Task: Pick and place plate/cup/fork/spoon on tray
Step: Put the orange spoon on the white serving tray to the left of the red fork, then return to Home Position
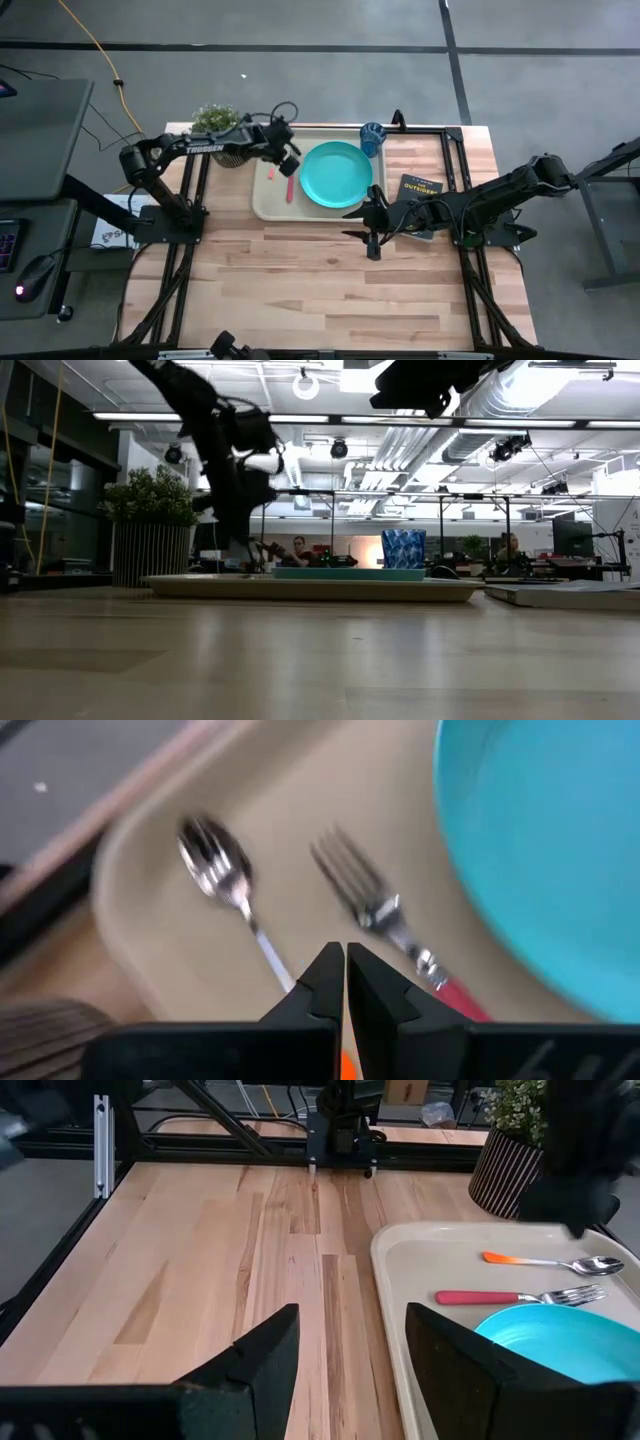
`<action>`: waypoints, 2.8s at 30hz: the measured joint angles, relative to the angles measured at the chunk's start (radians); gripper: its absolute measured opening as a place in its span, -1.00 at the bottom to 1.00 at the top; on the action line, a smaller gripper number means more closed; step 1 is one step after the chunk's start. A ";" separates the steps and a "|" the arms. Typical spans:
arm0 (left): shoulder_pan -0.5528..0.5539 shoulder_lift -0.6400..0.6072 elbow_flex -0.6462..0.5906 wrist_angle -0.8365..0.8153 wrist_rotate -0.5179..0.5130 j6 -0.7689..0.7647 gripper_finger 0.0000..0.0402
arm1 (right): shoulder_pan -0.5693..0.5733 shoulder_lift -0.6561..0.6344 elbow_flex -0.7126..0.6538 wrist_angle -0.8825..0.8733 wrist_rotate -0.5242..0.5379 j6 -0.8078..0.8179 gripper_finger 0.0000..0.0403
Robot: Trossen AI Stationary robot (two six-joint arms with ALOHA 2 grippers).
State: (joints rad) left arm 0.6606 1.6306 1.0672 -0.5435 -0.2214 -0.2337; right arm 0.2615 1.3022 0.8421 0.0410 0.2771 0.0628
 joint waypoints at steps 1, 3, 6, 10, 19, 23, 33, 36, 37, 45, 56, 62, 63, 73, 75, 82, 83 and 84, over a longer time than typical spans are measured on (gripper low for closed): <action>-0.008 0.000 -0.035 0.027 -0.001 -0.013 -1.00 | 0.000 0.000 0.000 0.000 0.000 0.000 -0.12; -0.027 0.000 -0.103 0.073 -0.011 -0.040 -1.00 | 0.000 0.000 0.000 0.000 0.000 0.000 -0.12; -0.061 0.000 -0.182 0.114 -0.059 -0.082 -1.00 | 0.000 0.000 0.000 0.000 0.000 0.000 -0.12; -0.108 0.000 -0.257 0.171 -0.115 -0.138 -1.00 | 0.000 0.000 0.000 0.000 0.000 0.000 -0.12; -0.139 0.000 -0.350 0.300 -0.196 -0.208 -1.00 | 0.000 0.000 0.000 0.000 0.000 0.000 -0.12; -0.140 0.000 -0.369 0.339 -0.195 -0.216 -1.00 | 0.000 0.000 0.000 0.000 0.000 0.000 -0.12; -0.172 0.000 -0.380 0.342 -0.209 -0.271 -1.00 | 0.000 0.000 0.000 0.000 0.000 0.000 -0.12; -0.206 0.000 -0.380 0.329 -0.209 -0.295 -1.00 | 0.000 0.000 0.000 0.000 0.000 0.000 -0.12; -0.217 -0.001 -0.380 0.324 -0.209 -0.304 -1.00 | 0.000 0.000 0.000 0.000 0.000 0.000 -0.12; -0.312 -0.003 -0.380 0.268 -0.223 -0.395 -1.00 | 0.000 0.000 0.000 0.000 0.000 0.001 -0.12; -0.434 -0.002 -0.380 0.247 -0.251 -0.527 -1.00 | 0.000 0.000 0.000 0.000 0.000 0.001 -0.12; -0.477 0.000 -0.381 0.245 -0.285 -0.583 -1.00 | 0.000 0.000 0.000 0.000 0.000 0.001 -0.12; -0.479 0.000 -0.381 0.246 -0.291 -0.586 -1.00 | 0.000 0.000 0.000 0.000 0.000 0.001 -0.12; -0.479 -0.024 -0.361 0.251 -0.306 -0.587 -1.00 | 0.000 0.000 0.000 0.000 0.000 0.001 -0.12; -0.485 -0.026 -0.352 0.267 -0.306 -0.587 -1.00 | 0.000 0.000 0.000 0.000 0.000 0.006 -0.12; -0.499 -0.089 -0.310 0.251 -0.339 -0.500 -1.00 | 0.000 0.000 0.000 0.000 0.000 0.008 -0.12; -0.500 -0.107 -0.298 0.256 -0.346 -0.475 -1.00 | 0.000 0.000 0.000 -0.002 0.000 0.008 -0.12; -0.505 -0.133 -0.292 0.259 -0.352 -0.447 -1.00 | 0.000 0.000 0.000 -0.005 0.000 0.008 -0.12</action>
State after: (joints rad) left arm 0.1557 1.4980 0.7753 -0.2840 -0.5738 -0.6805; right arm 0.2615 1.3022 0.8421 0.0364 0.2771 0.0708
